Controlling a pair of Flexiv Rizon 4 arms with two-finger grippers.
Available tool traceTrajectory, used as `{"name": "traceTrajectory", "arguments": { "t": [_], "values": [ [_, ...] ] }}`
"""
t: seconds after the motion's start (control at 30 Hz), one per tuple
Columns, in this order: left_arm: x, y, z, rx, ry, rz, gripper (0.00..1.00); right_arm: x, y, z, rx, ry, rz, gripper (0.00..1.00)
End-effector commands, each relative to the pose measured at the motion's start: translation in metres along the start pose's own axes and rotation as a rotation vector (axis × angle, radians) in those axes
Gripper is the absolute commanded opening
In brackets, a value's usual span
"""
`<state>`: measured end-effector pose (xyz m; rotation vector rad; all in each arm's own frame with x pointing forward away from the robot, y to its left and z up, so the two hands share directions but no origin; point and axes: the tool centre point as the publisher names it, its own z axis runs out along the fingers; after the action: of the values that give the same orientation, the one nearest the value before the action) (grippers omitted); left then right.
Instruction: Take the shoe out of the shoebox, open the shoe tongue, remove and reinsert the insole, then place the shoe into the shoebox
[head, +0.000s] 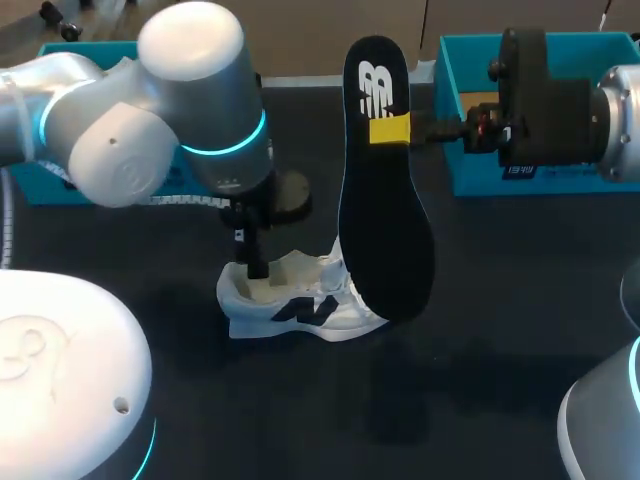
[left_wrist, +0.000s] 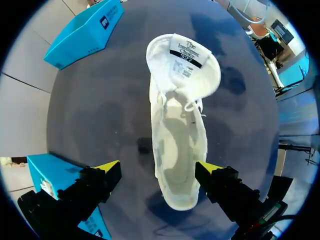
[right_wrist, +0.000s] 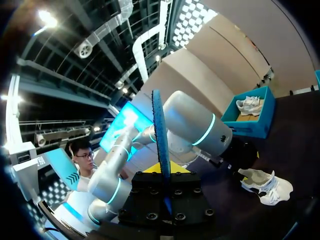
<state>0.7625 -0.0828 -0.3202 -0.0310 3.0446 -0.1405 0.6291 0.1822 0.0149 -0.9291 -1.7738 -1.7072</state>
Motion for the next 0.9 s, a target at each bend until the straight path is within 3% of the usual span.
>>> {"name": "traceTrajectory", "arguments": {
  "t": [0.03,0.3,0.37,0.47,0.53,0.9],
  "values": [
    [-0.012,-0.019,0.023,-0.028,0.012,-0.005,1.0,0.0,0.0,0.002,0.001,-0.002,0.002,0.0],
    [-0.016,-0.025,0.046,0.0,0.012,-0.01,1.0,0.0,0.0,0.002,0.001,-0.002,0.002,0.0],
    [-0.017,-0.027,0.051,-0.001,0.017,-0.013,0.69,0.0,0.0,0.002,0.001,-0.002,0.002,0.0],
    [-0.016,-0.028,0.057,-0.002,0.026,-0.015,0.66,0.0,0.0,0.002,0.001,-0.002,0.002,0.0],
    [-0.014,-0.029,0.062,0.0,0.045,-0.012,0.45,0.0,0.0,0.002,0.001,-0.002,0.002,0.0],
    [-0.002,-0.036,0.075,0.007,0.102,0.028,0.45,0.0,0.0,0.002,0.001,-0.002,0.002,0.0]
  ]
}}
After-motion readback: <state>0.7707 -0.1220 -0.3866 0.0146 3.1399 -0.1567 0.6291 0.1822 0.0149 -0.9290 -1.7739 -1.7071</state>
